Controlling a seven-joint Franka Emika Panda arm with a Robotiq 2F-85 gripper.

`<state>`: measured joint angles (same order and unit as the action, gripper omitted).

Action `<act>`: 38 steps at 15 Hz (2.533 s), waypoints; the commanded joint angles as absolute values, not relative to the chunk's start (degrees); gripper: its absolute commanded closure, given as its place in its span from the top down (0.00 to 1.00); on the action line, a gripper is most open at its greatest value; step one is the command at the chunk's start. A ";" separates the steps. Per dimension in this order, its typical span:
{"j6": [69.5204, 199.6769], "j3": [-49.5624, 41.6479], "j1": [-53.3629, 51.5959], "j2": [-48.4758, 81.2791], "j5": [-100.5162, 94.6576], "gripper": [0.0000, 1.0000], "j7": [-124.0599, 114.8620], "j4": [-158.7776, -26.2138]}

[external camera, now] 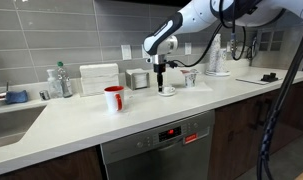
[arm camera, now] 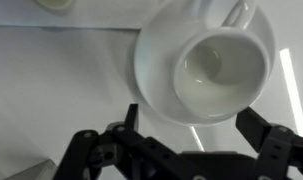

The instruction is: Move the plate with the tea cup to the right a bit

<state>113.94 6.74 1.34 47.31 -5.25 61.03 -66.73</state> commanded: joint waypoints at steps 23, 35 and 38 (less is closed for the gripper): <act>117.10 1.19 -9.49 21.69 -7.76 1.00 -7.30 -90.16; 115.90 2.91 -4.94 -1.90 -0.60 1.00 5.55 -113.37; 115.19 3.06 -5.15 -0.55 -1.36 1.00 4.93 -110.97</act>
<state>115.37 2.43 -5.76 -0.60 -1.35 4.97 -111.15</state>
